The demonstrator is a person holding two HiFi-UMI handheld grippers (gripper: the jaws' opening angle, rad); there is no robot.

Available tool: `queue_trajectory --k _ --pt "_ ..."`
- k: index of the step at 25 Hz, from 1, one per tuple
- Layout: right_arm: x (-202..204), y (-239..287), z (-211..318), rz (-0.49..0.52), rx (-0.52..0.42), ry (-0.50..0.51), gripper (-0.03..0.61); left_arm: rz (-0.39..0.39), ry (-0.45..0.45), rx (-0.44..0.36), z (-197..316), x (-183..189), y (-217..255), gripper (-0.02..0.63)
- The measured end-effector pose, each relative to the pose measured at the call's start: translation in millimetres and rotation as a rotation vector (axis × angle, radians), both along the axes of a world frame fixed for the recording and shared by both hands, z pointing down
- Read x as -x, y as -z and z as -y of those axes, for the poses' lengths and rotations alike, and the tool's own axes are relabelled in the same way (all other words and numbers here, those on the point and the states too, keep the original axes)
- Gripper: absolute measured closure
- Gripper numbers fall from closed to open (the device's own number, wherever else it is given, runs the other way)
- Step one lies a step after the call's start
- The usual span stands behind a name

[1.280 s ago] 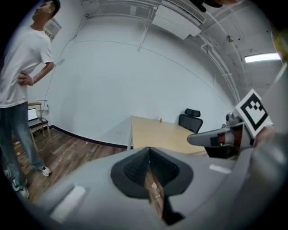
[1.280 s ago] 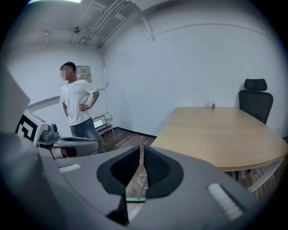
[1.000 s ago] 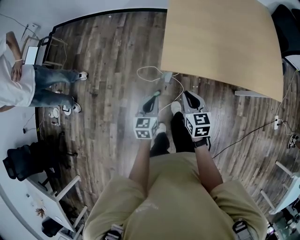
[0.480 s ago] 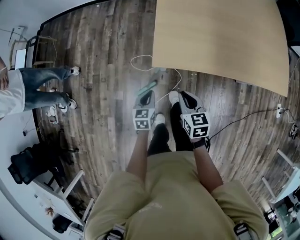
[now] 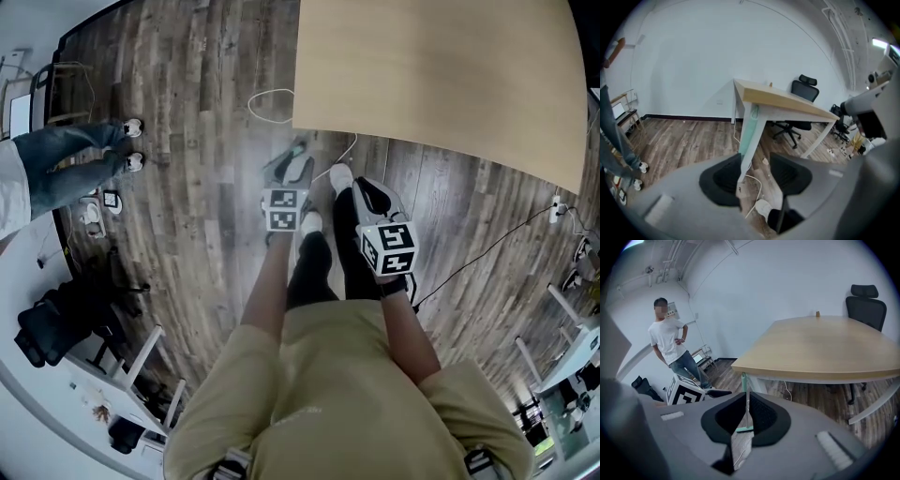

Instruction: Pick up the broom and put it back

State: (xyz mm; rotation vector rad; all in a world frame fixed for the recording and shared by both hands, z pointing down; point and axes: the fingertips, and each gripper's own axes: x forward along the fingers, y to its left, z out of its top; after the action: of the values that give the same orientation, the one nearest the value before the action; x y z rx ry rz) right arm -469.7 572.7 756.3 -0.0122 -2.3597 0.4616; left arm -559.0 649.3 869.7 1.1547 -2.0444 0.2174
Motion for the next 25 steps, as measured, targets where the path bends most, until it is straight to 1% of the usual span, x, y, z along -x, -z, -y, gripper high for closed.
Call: queue_trajectory --k 2,3,8,10,12,14,15,18,20,21,22,25 --pt "4.0 -6.2 -0.8 -0.003 0.008 -0.003 0.554 -0.017 -0.013 0.010 3.7 1.7 -12.9 0.379" --pt "5.7 -9.0 -1.2 -0.005 0.014 -0.006 0.555 -0.022 -0.016 0.018 4.5 2.6 -19.0 0.367" --pt "13.5 -19.1 -0.3 -0.004 0.034 -0.012 0.555 0.010 -0.014 0.096 5.1 21.1 -53.5 0.354" --pt "9.7 -23.7 2.8 -0.015 0.035 -0.009 0.555 0.009 -0.011 0.104 11.0 25.1 -67.4 0.354" --pt "5.7 -28.2 6.7 -0.031 0.033 -0.006 0.555 0.002 -0.015 0.103 18.9 27.6 -78.6 0.336" --pt "3.1 -32.6 10.6 -0.044 0.033 -0.011 0.555 0.001 -0.021 0.104 24.9 31.4 -86.2 0.337" --pt "2.2 -34.5 13.1 -0.048 0.034 -0.017 0.555 0.003 -0.021 0.105 27.4 34.1 -88.7 0.345" --pt "2.9 -36.1 21.0 -0.049 0.032 -0.030 0.555 0.026 -0.018 0.112 34.5 46.1 -89.7 0.414" --pt "1.8 -35.6 23.8 -0.050 0.031 -0.038 0.558 0.038 -0.012 0.126 35.8 50.7 -88.7 0.431" --pt "1.1 -35.0 24.7 -0.050 0.033 -0.042 0.560 0.039 -0.007 0.136 35.0 50.8 -89.3 0.458" --pt "1.2 -34.1 25.6 -0.048 0.036 -0.046 0.560 0.037 -0.003 0.147 33.8 50.4 -90.8 0.507" --pt "6.6 -28.9 26.2 -0.034 0.043 -0.045 0.560 0.036 -0.011 0.169 32.2 50.8 -91.6 0.514"
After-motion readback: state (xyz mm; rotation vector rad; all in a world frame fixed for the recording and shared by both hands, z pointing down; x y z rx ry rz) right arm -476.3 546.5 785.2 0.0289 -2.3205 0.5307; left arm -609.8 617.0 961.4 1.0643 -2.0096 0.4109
